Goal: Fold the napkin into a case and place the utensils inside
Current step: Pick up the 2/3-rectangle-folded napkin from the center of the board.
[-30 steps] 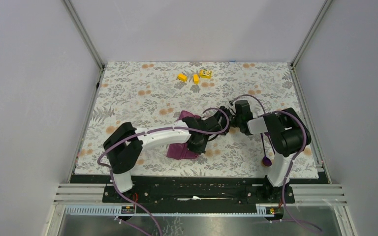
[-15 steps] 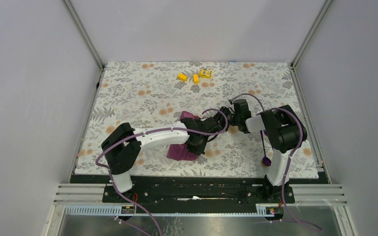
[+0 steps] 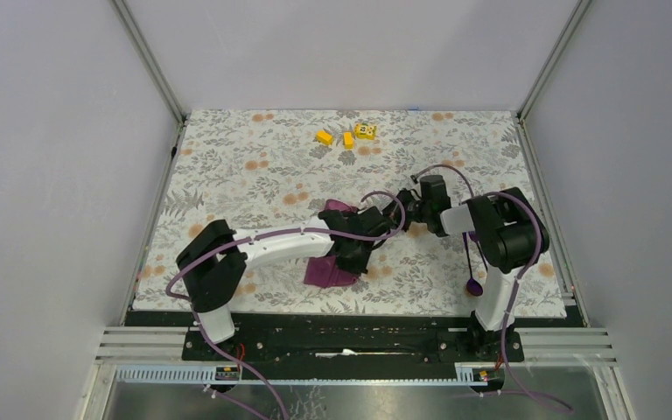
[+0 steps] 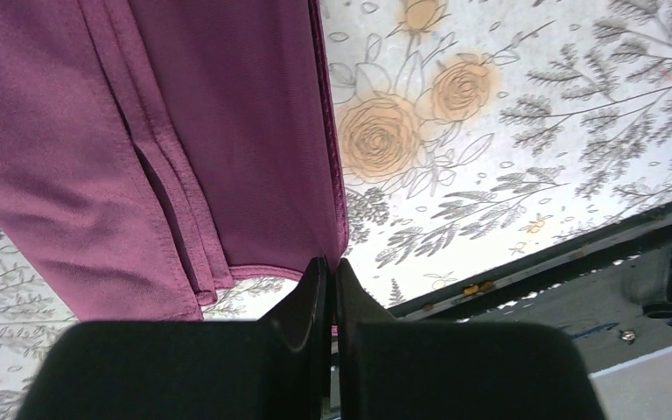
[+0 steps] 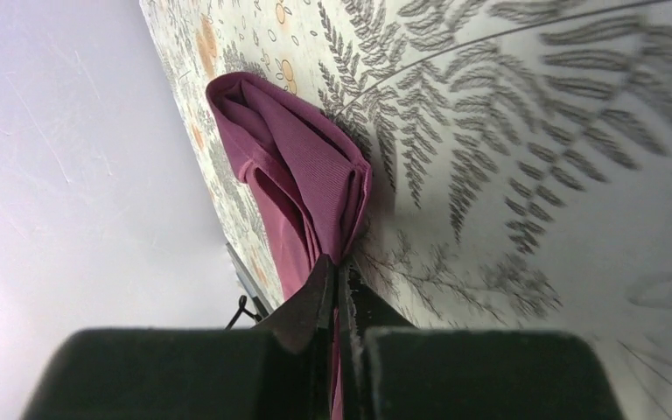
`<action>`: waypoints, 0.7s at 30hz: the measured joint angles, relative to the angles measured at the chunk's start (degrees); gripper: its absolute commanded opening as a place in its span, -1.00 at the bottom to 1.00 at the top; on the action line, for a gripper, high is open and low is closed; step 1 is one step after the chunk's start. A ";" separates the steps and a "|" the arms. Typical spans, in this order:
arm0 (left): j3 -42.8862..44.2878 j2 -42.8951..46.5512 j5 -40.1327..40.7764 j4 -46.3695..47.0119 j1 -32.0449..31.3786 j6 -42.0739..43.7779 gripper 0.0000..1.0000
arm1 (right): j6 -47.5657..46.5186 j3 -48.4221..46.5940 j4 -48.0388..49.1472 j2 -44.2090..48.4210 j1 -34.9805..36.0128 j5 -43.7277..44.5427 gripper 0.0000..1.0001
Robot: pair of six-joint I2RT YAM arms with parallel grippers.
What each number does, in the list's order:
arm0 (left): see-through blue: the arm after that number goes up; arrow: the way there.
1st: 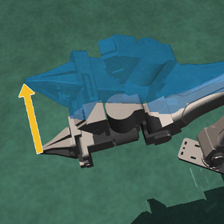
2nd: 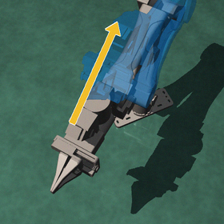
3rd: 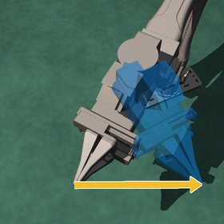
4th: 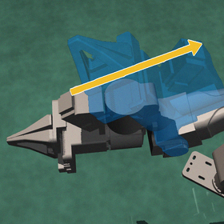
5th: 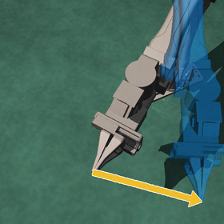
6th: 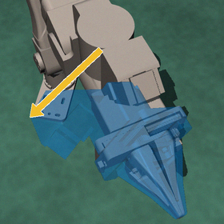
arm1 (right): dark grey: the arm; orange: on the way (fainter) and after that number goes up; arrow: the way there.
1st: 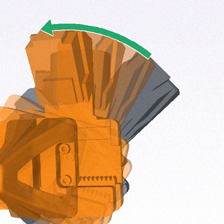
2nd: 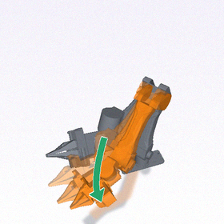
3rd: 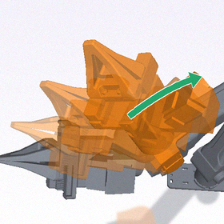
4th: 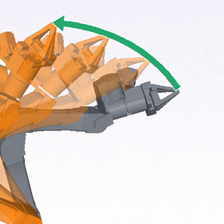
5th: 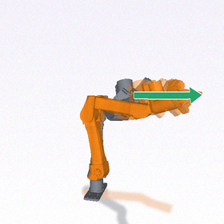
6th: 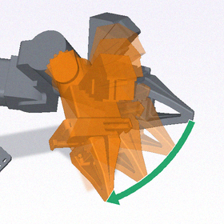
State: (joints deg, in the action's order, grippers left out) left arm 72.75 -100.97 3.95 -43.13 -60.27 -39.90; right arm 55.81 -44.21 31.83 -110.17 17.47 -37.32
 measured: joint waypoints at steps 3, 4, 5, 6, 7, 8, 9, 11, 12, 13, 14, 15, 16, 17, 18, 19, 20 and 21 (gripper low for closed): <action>-0.15 -0.13 -1.60 2.51 0.00 0.02 -1.00 | -1.31 0.48 -2.34 1.86 -2.67 -1.40 -1.00; -0.04 -0.37 -2.12 3.72 0.04 0.02 -1.00 | -2.08 0.48 -3.65 2.56 -3.74 -1.75 -1.00; 0.33 -0.85 -2.82 4.83 0.07 0.02 -1.00 | -3.19 0.46 -5.51 3.39 -4.94 -2.10 -1.00; 0.87 -1.60 -3.78 5.90 0.09 0.02 -1.00 | -4.66 0.37 -7.78 4.37 -6.14 -2.29 -1.00; 1.46 -2.47 -4.79 6.95 0.09 0.02 -1.00 | -6.01 0.20 -9.77 5.16 -6.91 -2.25 -1.00; 1.90 -3.26 -5.70 7.82 0.07 0.00 -1.00 | -7.54 -0.04 -11.89 5.99 -7.63 -2.10 -1.00; 2.38 -4.26 -7.02 9.11 0.04 0.00 -1.00 | -9.01 -0.33 -13.99 6.84 -8.22 -1.68 -1.00; 2.64 -5.57 -9.05 11.23 -0.04 0.00 -1.00 | -11.78 -1.09 -18.38 8.70 -8.68 -0.37 -1.00; 2.64 -6.08 -10.05 12.11 -0.09 -0.02 -1.00 | -13.27 -1.75 -21.03 9.64 -8.68 0.44 -1.00; 2.64 -6.47 -10.93 12.83 -0.13 -0.02 -1.00 | -14.51 -2.47 -23.12 10.34 -8.63 0.96 -1.00; 2.62 -6.67 -11.65 13.60 -0.15 -0.02 -1.00 | -15.87 -3.65 -25.97 10.91 -8.57 1.81 -1.00; 2.51 -6.69 -12.24 14.36 -0.17 -0.02 -1.00 | -16.76 -4.50 -27.69 11.13 -8.55 2.23 -1.00; 2.25 -6.67 -12.87 15.52 -0.17 -0.02 -1.00 | -17.84 -5.95 -30.27 11.19 -8.44 3.02 -1.00; 1.64 -6.54 -13.49 17.18 -0.15 -0.02 -1.00 | -18.56 -6.95 -31.91 11.19 -8.26 3.67 -1.00; 1.05 -6.40 -13.99 18.27 -0.04 -0.02 -1.00 | -19.39 -8.37 -34.47 11.13 -7.91 4.57 -1.00; -0.04 -6.10 -14.56 19.87 0.24 -0.02 -1.00 | -19.93 -9.55 -36.30 11.06 -7.43 5.31 -1.00; -1.29 -5.70 -15.15 21.14 0.50 -0.04 -1.00 | -20.22 -10.78 -38.01 10.86 -6.80 5.90 -1.00; -2.67 -5.16 -15.67 22.32 0.87 -0.07 -1.00 | -20.44 -12.15 -39.85 10.58 -5.73 6.84 -1.00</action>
State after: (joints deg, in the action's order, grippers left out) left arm 70.08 -106.13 -11.73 -20.82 -59.40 -39.97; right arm 35.38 -56.36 -8.01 -99.59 11.75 -30.48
